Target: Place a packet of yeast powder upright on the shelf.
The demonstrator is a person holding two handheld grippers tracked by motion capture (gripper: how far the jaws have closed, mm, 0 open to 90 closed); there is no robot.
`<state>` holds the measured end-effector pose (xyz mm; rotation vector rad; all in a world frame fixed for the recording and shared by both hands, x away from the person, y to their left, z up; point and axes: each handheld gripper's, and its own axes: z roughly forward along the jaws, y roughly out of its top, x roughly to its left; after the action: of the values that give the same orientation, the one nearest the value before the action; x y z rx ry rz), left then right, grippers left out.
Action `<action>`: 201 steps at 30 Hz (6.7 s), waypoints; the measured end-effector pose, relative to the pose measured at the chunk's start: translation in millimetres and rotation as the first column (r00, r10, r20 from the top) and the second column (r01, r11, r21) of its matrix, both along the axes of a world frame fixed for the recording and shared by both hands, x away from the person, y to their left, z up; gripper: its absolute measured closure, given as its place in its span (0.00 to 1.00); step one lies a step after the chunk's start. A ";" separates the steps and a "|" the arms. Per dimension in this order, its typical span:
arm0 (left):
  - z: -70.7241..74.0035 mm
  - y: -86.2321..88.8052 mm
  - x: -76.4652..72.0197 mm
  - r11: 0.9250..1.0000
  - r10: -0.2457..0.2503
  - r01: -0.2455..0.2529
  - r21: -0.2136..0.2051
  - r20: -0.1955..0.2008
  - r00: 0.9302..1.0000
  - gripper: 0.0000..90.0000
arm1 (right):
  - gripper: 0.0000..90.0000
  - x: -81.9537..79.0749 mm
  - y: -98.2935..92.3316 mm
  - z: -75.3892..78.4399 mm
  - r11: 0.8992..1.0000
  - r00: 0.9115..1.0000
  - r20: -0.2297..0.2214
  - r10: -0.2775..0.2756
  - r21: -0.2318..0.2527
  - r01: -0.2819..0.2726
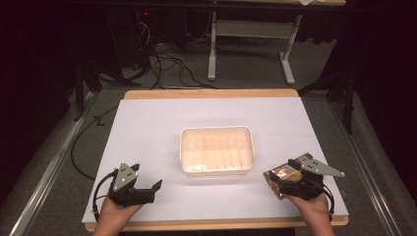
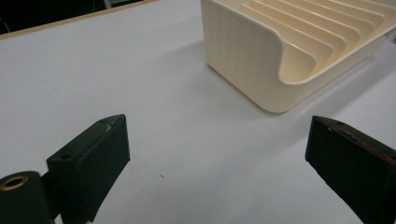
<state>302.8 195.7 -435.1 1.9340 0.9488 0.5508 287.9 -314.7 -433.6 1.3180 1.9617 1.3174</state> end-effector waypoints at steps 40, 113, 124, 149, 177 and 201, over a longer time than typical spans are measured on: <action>-4.7 -3.3 1.9 1.000 -0.022 0.022 0.017 -0.016 1.000 0.12 | 0.54 -2.7 -134.5 -23.1 0.908 0.910 -0.145 -0.390 0.106 0.406; 1.9 0.8 -1.7 1.000 -0.016 0.016 0.004 0.004 1.000 0.14 | 0.40 10.9 -68.5 -38.9 0.907 0.912 -0.371 -0.177 0.297 0.297; 1.6 1.2 -0.8 1.000 -0.019 0.019 0.011 0.006 1.000 0.14 | 0.46 16.0 -71.1 -50.7 0.859 0.887 -0.436 -0.150 0.386 0.335; 1.5 -0.2 -1.5 1.000 -0.022 0.021 0.017 0.008 1.000 0.14 | 0.86 22.5 -68.9 -58.3 0.860 0.869 -0.479 -0.126 0.384 0.336; 3.5 1.2 -2.3 0.999 -0.032 0.032 -0.001 0.035 0.999 0.15 | 1.00 8.7 -65.1 -25.0 0.913 0.955 -0.278 -0.105 0.354 0.203; 5.8 2.6 -4.3 0.999 -0.036 0.037 -0.020 0.060 0.998 0.15 | 1.00 -17.4 -43.4 25.5 0.930 0.998 -0.008 -0.060 0.363 0.059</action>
<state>298.5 198.3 -429.4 1.9015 0.8769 0.5717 270.5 -358.1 -408.1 1.5245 1.7119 1.7105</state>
